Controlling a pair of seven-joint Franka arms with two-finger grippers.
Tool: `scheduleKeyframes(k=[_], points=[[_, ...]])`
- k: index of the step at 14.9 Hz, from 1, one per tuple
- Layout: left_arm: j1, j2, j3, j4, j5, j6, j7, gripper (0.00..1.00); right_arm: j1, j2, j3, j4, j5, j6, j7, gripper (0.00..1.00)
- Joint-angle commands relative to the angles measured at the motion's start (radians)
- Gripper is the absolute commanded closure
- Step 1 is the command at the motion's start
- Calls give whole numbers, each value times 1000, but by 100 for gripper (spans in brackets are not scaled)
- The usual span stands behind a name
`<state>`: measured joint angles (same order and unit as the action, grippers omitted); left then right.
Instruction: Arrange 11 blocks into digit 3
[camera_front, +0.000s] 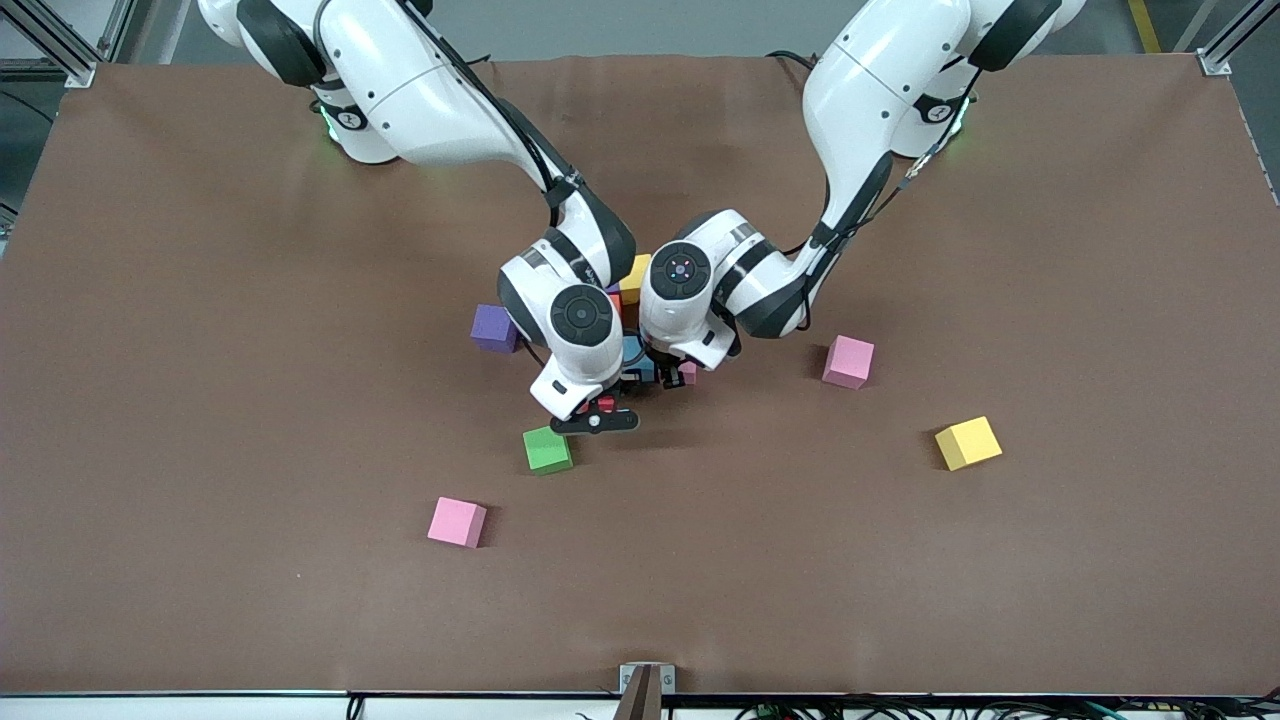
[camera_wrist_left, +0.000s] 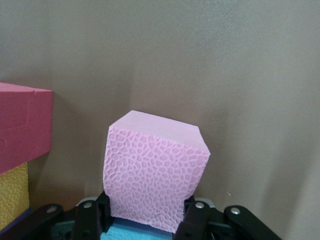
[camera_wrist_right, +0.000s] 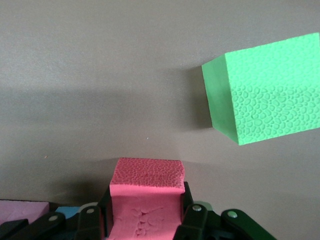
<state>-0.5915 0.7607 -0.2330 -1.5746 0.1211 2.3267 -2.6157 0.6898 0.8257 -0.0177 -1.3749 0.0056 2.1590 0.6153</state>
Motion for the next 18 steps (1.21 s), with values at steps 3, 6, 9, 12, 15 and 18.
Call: scheduleKeyframes(k=[3, 6, 9, 12, 15, 18], points=[[-10, 9, 3, 28, -1, -1, -7, 59, 19, -13, -4, -20, -6, 5, 8, 64], [-10, 9, 3, 28, -1, 0, -7, 59, 11, -13, -4, -16, -6, 2, 11, 0], [-8, 9, 3, 28, -1, 5, -9, 58, 8, -14, -5, -10, -9, 2, 4, 0], [-7, 9, 4, 30, -5, 5, -9, 58, 7, -17, -5, -9, -10, 2, 0, 0], [-5, 9, 4, 30, 0, 5, -4, 47, -4, -34, -7, -1, -7, 1, -14, 0], [7, 2, 4, 27, 6, 2, 0, 0, -22, -54, -7, -1, -6, -22, -35, 0]])
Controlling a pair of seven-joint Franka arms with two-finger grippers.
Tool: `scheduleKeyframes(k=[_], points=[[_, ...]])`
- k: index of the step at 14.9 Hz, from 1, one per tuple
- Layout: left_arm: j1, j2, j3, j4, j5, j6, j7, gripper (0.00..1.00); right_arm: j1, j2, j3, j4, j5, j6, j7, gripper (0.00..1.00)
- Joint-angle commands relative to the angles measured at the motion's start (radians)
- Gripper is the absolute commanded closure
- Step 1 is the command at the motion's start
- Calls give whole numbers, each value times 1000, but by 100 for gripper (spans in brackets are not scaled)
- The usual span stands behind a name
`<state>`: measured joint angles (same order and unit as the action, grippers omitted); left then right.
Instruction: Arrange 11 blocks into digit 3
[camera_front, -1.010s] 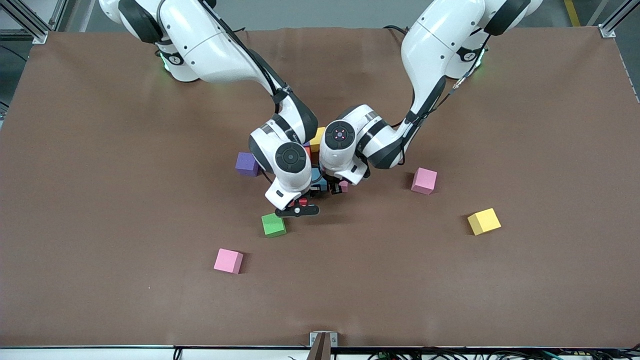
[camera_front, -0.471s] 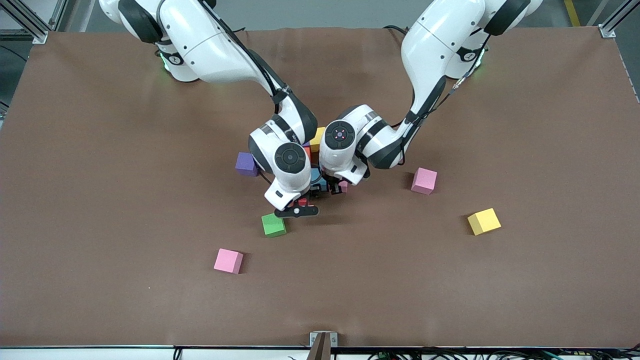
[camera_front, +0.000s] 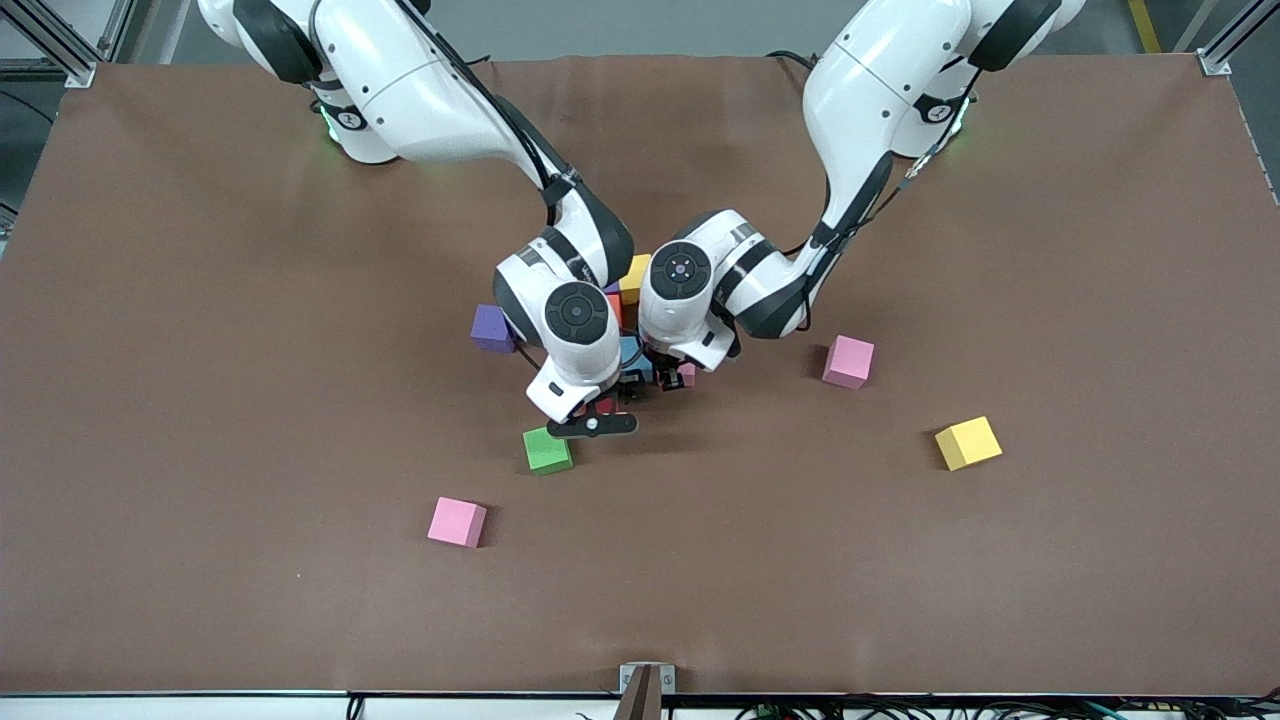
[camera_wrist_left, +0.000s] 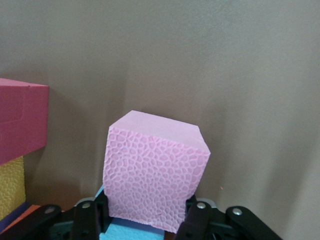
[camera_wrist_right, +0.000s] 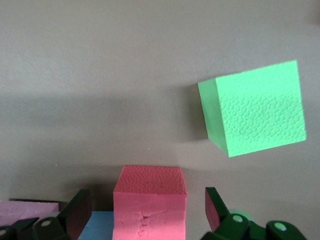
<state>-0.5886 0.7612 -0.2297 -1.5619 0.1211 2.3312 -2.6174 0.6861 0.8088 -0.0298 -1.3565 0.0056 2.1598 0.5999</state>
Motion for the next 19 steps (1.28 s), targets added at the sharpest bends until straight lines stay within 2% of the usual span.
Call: scheduleKeyframes(k=[1, 9, 12, 14, 16, 19], points=[[6, -3, 1, 13, 6, -9, 3, 0, -26, -46, 5, -19, -4, -26, -20, 0], [7, -51, -6, 14, -3, -99, 16, 0, -146, -169, -1, -32, -4, -152, 43, 0], [12, -77, -16, 10, -6, -159, 63, 0, -169, -204, -85, -29, -6, -211, 47, 0], [24, -100, -16, 10, -6, -208, 91, 0, -168, -204, -120, -26, -9, -206, 47, 0], [49, -131, -14, 11, 0, -246, 195, 0, -171, -200, -127, -26, -7, -205, 53, 0], [113, -207, -10, 2, 9, -349, 371, 0, -163, -185, -125, -23, 2, -187, 281, 0]])
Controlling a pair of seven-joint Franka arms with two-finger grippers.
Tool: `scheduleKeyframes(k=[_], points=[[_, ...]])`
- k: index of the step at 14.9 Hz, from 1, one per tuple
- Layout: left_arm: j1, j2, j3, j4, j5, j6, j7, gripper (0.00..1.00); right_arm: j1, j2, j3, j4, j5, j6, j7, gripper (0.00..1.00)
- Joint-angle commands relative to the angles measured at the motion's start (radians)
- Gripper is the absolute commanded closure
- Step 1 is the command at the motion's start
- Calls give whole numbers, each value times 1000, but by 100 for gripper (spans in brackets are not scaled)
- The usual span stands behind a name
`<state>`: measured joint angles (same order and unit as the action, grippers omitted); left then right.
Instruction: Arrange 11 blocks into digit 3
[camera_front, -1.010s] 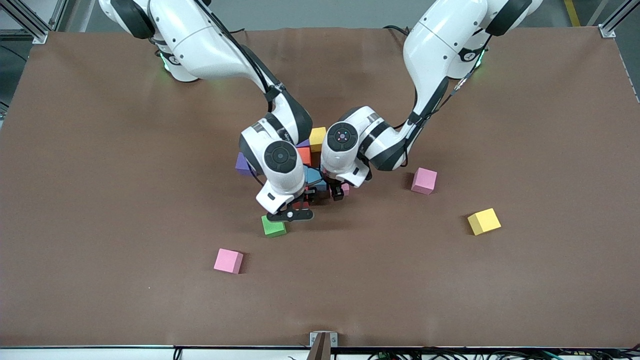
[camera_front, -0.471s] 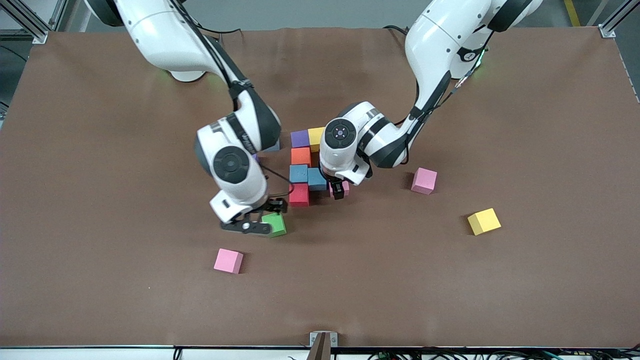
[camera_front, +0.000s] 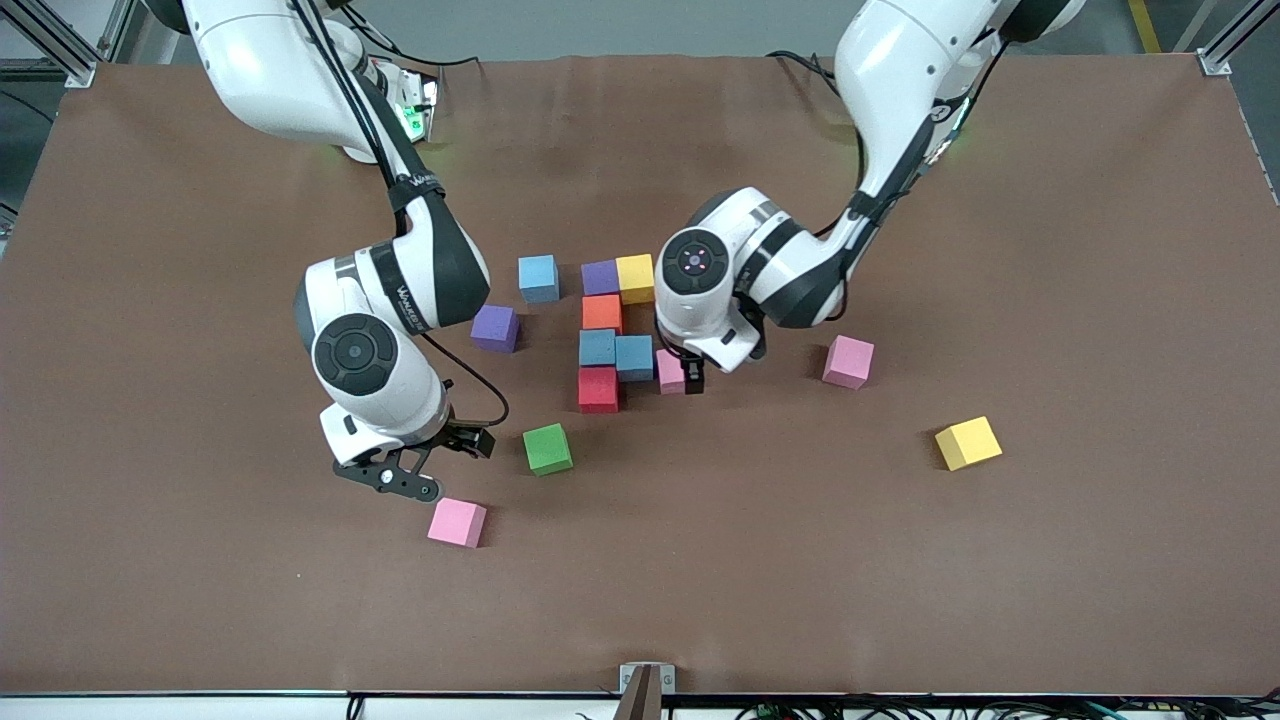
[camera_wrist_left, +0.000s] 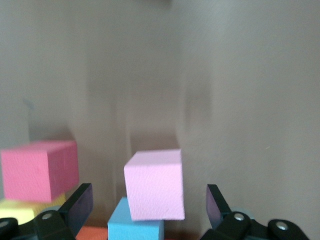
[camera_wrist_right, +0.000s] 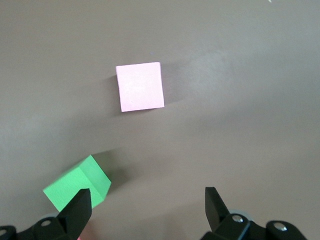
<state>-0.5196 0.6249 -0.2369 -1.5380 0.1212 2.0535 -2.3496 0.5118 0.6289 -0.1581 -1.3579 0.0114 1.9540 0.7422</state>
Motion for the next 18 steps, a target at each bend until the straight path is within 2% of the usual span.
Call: scheduleKeyframes(k=[1, 5, 7, 9, 11, 15, 18], points=[[81, -95, -7, -34, 8, -102, 166, 0, 13, 6, 5, -21, -1, 37, 216, 0], [174, -172, -5, -111, 8, -110, 309, 0, 17, 83, 11, -3, 16, 97, 438, 0], [225, -206, -5, -143, 8, -107, 401, 0, 19, 116, 17, 19, 76, 117, 529, 0], [271, -226, -5, -162, 9, -104, 488, 0, 25, 170, 19, 89, 127, 115, 649, 0], [332, -238, -5, -174, 9, -99, 583, 0, 27, 222, 32, 144, 128, 114, 741, 0], [464, -234, -2, -172, 35, -82, 775, 0, 46, 294, 37, 200, 125, 111, 812, 0], [535, -217, -5, -169, 90, -60, 869, 0, 65, 299, 37, 198, 124, 109, 815, 0]])
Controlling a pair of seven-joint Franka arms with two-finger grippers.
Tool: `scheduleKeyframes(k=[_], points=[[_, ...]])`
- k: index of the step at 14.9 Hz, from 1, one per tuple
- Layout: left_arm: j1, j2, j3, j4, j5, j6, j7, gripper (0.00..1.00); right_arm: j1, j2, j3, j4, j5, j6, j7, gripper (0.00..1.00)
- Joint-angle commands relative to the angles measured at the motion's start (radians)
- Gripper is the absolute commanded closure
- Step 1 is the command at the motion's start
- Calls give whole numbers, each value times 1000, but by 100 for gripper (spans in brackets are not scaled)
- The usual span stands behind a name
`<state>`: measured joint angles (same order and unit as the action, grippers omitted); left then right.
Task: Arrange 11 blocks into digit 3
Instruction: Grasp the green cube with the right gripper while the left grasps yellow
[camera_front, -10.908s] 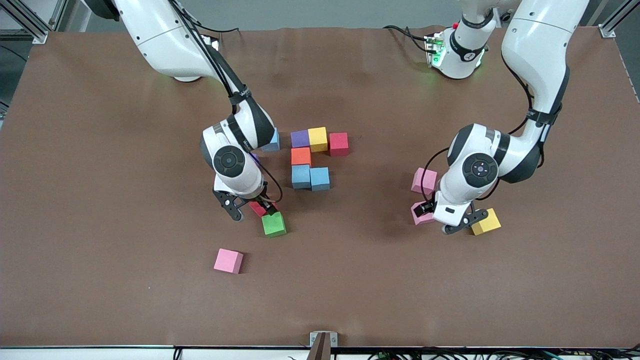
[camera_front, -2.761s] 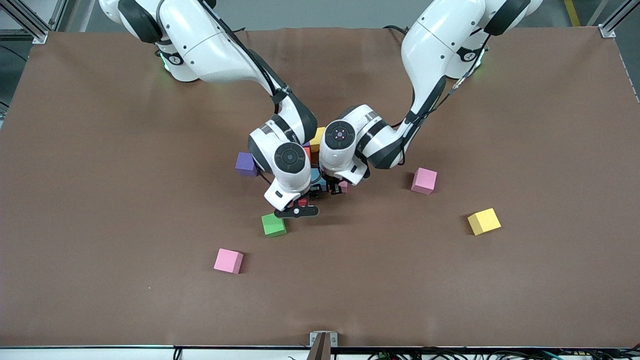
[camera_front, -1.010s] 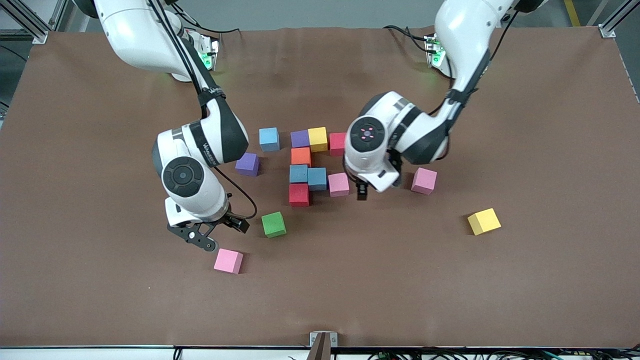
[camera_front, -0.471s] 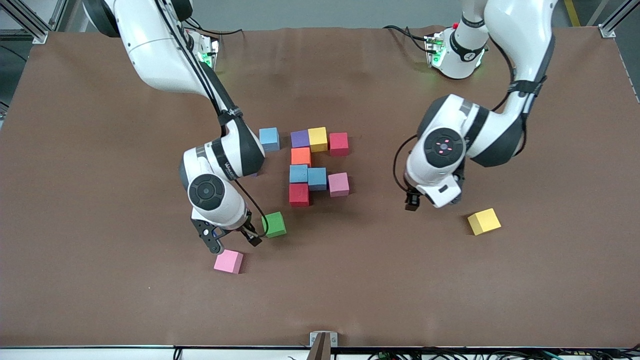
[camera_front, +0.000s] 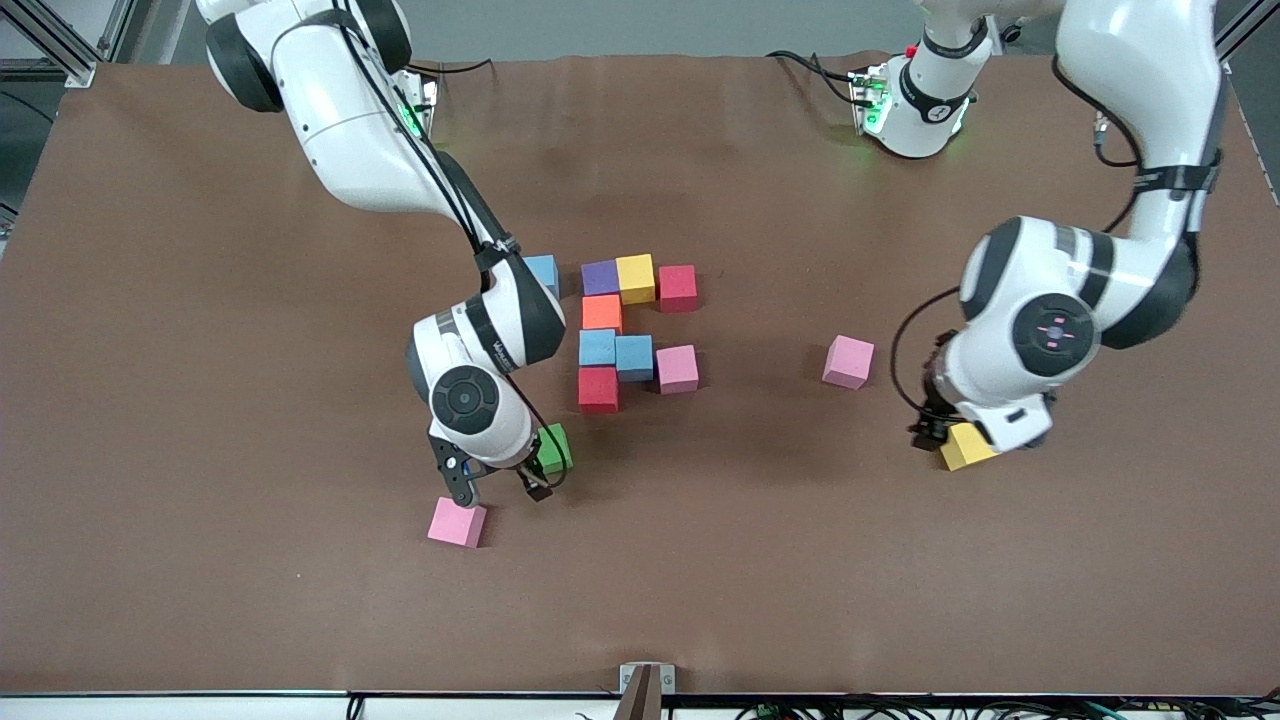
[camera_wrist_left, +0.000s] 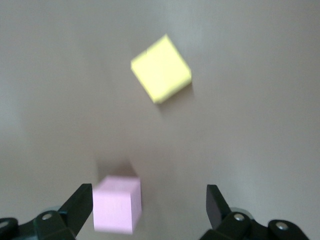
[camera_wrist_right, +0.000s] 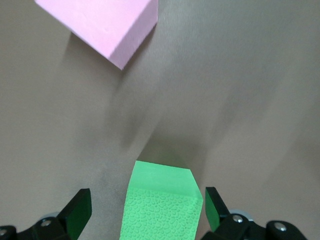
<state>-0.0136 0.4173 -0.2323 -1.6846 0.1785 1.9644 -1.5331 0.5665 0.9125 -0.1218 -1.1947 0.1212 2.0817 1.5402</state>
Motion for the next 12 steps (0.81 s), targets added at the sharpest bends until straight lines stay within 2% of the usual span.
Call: scheduleKeyframes(k=[1, 6, 12], points=[[46, 1, -9, -23, 35, 42, 86, 0, 13, 16, 1, 33, 14, -22, 17, 0], [118, 5, -2, -17, 33, 59, 293, 0, 24, 16, 1, 20, 14, -22, 32, 0], [152, 55, 2, -15, 35, 125, 392, 0, 21, 13, 2, 17, 26, -26, 58, 0]])
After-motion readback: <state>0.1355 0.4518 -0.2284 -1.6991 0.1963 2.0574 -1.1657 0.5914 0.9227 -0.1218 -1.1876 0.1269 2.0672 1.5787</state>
